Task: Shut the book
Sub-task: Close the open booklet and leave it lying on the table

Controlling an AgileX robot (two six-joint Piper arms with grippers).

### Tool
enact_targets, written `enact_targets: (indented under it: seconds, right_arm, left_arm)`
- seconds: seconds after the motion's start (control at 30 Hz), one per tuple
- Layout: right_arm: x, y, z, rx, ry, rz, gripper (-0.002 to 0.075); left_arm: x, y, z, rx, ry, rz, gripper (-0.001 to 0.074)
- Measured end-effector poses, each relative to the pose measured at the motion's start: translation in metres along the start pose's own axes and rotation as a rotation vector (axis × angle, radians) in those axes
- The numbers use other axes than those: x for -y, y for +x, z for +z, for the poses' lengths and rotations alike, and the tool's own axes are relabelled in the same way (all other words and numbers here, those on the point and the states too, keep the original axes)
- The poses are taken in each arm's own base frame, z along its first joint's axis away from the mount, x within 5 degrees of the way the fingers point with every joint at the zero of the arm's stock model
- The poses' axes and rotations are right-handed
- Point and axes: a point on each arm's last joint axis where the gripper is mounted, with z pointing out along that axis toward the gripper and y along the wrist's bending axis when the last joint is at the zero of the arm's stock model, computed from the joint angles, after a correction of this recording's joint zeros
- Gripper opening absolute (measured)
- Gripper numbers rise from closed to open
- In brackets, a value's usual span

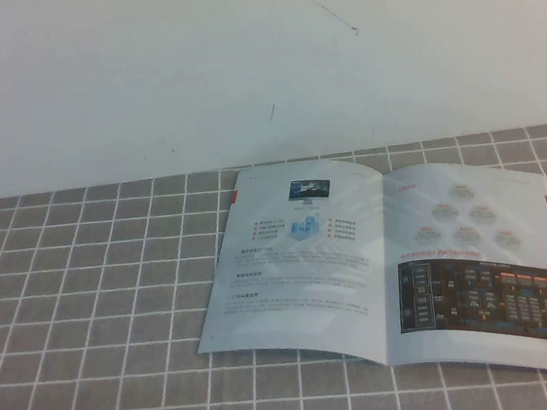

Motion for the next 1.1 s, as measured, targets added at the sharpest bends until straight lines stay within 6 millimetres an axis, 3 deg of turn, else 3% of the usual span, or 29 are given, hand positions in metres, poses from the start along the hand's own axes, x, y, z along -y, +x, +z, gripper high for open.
enact_targets:
  seconds: [0.37,0.77,1.1]
  right_arm:
    - [0.000,0.000,0.000,0.000,0.000,0.000,-0.0001]
    - [0.000,0.000,0.000,0.000,0.000,0.000,-0.0001]
    - [0.000,0.000,0.000,0.000,0.000,0.000,-0.0001]
  left_arm:
    - [0.001,-0.003,0.000,0.035,0.009,-0.021,-0.0004]
    - [0.001,-0.026,-0.004,0.296,0.024,-0.062,-0.0004]
    - [0.001,-0.035,-0.007,0.404,0.027,-0.070,-0.0004]
